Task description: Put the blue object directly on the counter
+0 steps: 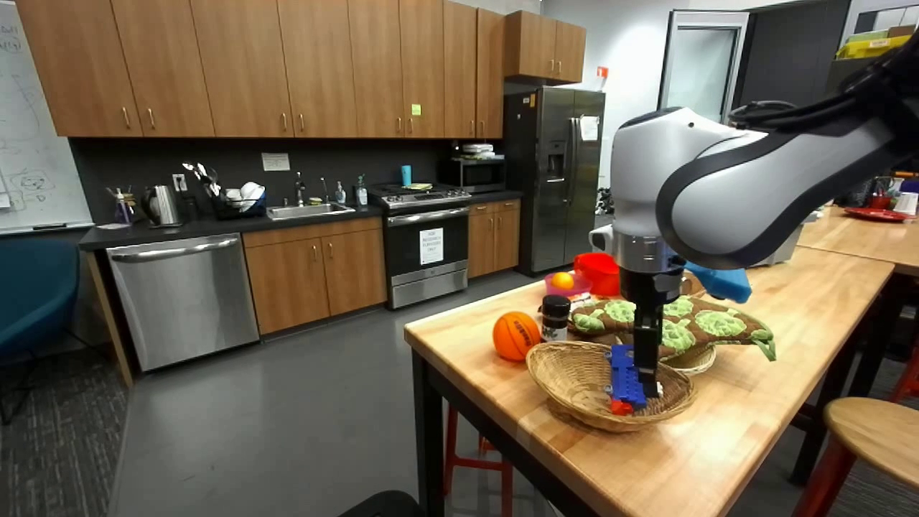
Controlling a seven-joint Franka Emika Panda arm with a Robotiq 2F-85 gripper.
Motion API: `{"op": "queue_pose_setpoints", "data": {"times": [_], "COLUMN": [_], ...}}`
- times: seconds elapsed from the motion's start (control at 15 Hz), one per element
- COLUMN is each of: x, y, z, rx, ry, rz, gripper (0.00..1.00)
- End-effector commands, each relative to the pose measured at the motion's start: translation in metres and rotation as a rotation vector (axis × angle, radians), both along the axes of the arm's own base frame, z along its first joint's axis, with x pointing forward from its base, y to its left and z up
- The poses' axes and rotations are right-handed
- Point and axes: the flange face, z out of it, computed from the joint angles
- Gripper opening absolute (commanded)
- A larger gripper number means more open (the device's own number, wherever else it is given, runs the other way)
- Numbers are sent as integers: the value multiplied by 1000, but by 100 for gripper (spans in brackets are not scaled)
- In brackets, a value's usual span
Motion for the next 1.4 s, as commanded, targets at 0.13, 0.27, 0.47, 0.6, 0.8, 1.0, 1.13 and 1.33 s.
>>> {"op": "queue_pose_setpoints", "data": {"times": [0.13,0.27,0.47,0.6,0.8,1.0,1.13,1.33], "x": [1,4,6,6,8,8,8,8], "y": [-1,-3,-7,-9,-8,-4,0,5], "z": [10,7,2,-1,-6,-12,-17,-22], "rx": [-28,-32,-32,-35,-38,-44,-48,-88], "ry": [-11,-4,5,8,20,44,78,119], "rz": [20,21,17,10,13,26,49,88], "gripper": [100,100,100,100,100,100,100,100]}}
